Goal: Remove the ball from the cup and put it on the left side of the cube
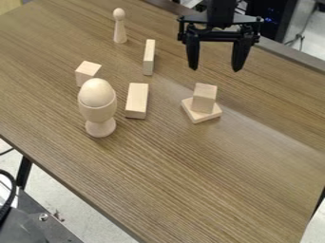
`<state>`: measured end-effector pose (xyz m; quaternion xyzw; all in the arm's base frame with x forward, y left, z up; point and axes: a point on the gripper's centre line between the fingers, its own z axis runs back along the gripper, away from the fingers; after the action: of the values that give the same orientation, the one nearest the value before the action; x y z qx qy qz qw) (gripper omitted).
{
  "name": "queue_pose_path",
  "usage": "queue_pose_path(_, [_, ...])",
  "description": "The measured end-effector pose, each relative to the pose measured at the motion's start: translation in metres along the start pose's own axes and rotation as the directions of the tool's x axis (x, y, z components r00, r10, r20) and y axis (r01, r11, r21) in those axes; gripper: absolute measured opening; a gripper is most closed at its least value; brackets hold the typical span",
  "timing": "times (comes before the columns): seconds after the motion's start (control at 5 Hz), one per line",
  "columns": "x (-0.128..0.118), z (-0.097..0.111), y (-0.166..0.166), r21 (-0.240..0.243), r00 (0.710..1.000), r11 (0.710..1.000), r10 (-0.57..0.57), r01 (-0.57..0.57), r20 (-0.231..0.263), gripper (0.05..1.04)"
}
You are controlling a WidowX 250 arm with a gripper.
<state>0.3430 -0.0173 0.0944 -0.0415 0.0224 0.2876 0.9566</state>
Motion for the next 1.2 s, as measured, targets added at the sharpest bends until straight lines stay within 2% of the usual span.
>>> queue_pose_path(0.2, [-0.003,-0.011,0.003,0.02,0.999,1.0,0.004,-0.004,-0.032,0.999])
queue_pose_path(0.4, [-0.006,-0.016,0.013,0.056,1.0,0.998,-0.013,0.015,-0.028,0.999])
queue_pose_path(0.8, [-0.009,0.015,0.018,0.051,0.997,0.997,-0.053,0.05,0.05,0.999])
queue_pose_path(1.0, [-0.016,0.033,0.03,0.057,0.987,0.988,-0.145,0.141,0.065,0.999])
queue_pose_path(1.2, [-0.019,0.045,0.056,0.11,0.979,0.974,-0.202,0.198,0.033,0.999])
